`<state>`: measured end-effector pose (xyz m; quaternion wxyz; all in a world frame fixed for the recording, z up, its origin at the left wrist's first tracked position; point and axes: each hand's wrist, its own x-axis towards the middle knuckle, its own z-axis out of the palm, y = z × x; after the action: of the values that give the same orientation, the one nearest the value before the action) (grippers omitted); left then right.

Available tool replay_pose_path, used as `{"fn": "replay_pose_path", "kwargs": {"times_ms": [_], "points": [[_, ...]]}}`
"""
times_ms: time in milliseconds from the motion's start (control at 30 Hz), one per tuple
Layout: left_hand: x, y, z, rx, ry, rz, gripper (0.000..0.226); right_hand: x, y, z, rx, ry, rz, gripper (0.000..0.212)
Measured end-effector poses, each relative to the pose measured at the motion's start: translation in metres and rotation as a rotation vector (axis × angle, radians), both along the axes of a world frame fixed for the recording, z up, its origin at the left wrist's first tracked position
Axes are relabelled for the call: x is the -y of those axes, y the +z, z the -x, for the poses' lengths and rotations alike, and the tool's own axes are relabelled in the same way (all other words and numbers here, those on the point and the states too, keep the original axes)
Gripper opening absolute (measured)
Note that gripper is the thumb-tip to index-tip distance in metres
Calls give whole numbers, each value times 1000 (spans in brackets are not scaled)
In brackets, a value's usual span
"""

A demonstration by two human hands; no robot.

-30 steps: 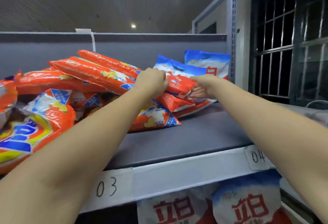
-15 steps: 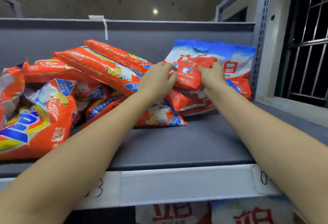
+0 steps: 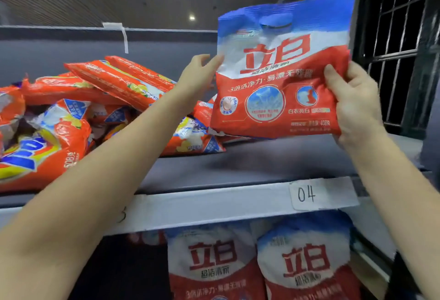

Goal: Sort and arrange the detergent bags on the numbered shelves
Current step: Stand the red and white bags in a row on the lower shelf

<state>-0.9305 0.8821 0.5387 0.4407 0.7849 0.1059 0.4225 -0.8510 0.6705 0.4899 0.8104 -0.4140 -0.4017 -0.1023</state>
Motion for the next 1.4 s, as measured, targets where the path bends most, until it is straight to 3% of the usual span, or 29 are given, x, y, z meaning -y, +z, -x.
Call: {"fn": "replay_pose_path", "kwargs": {"times_ms": [67,133,400,567,867,1000,1167,1400], "points": [[24,-1,8,70,-127,72,28,18,-10,11,12,40,-64,14],[47,-10,18,154,-258,182,17,34,-23,23,14,52,-105,15],[100,-93,71,334,-453,467,30,88,-93,62,-10,16,20,17],[107,-170,113,306,-395,645,44,98,-153,92,-159,59,133,22],[87,-262,235,221,-228,662,25,52,-258,194,-465,197,255,17],[63,-298,283,202,-119,733,23,24,-293,239,-556,266,381,41],[38,-342,329,155,-10,836,26,-6,-329,284,-648,302,502,43],[-1,-370,347,111,67,870,25,-48,-348,298,-661,280,663,19]]}}
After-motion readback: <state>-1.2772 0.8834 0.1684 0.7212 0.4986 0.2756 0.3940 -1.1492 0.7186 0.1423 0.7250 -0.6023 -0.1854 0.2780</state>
